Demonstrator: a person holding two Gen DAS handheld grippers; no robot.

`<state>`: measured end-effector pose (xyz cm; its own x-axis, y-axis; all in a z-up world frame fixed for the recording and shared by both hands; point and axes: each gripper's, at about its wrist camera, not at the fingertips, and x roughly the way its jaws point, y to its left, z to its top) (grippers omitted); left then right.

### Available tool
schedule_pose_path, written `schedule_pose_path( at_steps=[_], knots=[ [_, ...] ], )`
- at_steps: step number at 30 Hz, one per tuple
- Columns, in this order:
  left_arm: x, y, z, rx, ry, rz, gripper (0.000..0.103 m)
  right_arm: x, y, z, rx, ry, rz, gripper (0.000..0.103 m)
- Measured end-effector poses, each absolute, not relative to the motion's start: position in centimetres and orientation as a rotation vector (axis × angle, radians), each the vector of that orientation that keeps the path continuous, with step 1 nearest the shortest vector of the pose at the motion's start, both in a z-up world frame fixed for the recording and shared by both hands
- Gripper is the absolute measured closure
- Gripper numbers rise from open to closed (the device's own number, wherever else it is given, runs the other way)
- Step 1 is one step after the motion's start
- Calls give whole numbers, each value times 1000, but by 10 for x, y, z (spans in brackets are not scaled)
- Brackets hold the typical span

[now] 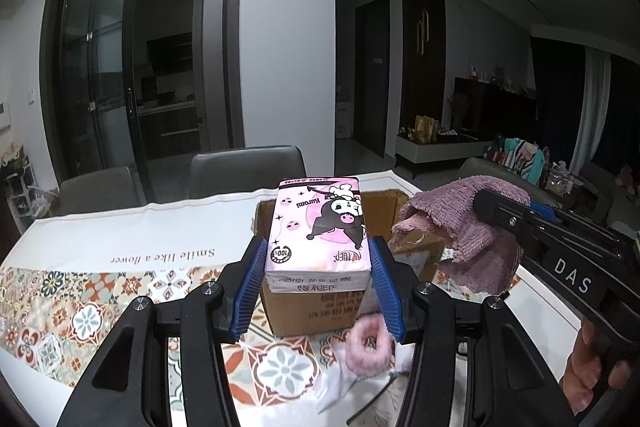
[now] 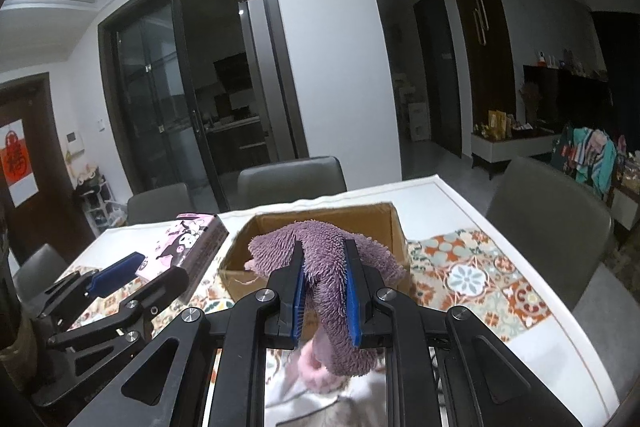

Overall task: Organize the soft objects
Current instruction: 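Lift tissue pack with left tool while right tool carries pink cloth over the box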

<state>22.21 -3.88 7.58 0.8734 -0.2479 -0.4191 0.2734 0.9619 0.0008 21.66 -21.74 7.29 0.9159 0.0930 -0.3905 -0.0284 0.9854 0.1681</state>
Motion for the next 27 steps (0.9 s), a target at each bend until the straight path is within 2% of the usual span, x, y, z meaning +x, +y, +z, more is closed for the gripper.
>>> schedule_pose_path(
  at_steps=[18, 27],
  knots=[
    [297, -56, 72, 92, 445, -241, 52, 289, -222, 82, 105, 404, 89, 85],
    [333, -67, 56, 96, 519, -247, 52, 328, -228, 65, 120, 460, 103, 85]
  ],
)
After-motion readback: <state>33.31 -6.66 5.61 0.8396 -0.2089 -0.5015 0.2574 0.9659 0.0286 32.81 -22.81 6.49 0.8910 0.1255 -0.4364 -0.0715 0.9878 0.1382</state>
